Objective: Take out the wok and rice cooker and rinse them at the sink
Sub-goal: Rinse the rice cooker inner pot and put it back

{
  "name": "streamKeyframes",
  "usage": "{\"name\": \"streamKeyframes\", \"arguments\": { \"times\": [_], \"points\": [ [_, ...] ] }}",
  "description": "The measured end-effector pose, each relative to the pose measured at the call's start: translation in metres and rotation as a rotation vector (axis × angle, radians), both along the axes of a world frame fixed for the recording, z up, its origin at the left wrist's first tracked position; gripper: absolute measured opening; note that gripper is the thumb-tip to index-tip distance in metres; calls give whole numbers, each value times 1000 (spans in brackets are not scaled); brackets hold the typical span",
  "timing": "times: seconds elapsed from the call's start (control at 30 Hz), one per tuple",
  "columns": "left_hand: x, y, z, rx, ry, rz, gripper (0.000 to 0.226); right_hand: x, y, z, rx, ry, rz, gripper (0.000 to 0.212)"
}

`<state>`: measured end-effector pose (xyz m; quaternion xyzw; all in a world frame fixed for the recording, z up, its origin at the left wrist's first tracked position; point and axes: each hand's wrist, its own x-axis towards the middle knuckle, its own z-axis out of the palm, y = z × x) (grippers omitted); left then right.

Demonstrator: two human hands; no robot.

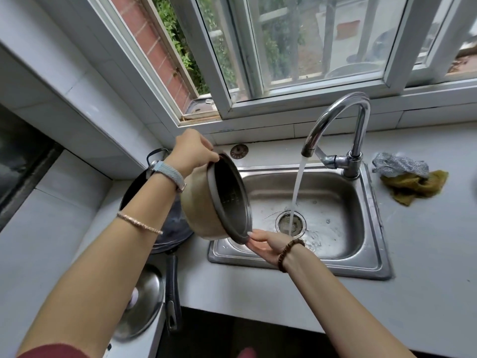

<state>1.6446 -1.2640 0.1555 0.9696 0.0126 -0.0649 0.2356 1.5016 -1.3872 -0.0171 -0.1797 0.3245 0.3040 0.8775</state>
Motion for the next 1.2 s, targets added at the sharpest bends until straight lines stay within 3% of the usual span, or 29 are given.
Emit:
{"name": "streamKeyframes", "arguments": {
  "times": [0.17, 0.27, 0.4, 0.5, 0.67, 0.9, 1.0, 1.1, 1.2],
  "points": [
    [-13, 37, -33, -45, 72, 36, 29, -19, -26, -4, -291, -44, -155, 16],
    [-19, 53, -55, -93, 141, 56, 24, -28, -36, -9, -371, -32, -142, 35],
    [-29, 69, -76, -151, 241, 114, 26, -37, -47, -3, -506, -79, -102, 15],
    [-38, 72, -81, -239, 319, 135, 18, -38, -55, 2, -607, -123, -105, 12],
    [-47, 63, -87, -390, 389, 168, 20, -42, -73, 5, -603, -126, -137, 26],
    [-39, 26, -109, -444, 512, 205, 19, -52, -105, 9, -613, -90, -277, 29],
    [-34, 8, -126, -462, 577, 213, 21, -58, -125, 15, -639, -93, -307, 22],
    [-34, -12, -142, -495, 670, 187, 5, -62, -145, 17, -700, -89, -318, 21],
    [-33, -28, -157, -508, 746, 124, 13, -66, -162, 17, -772, -69, -331, 28]
  ]
}}
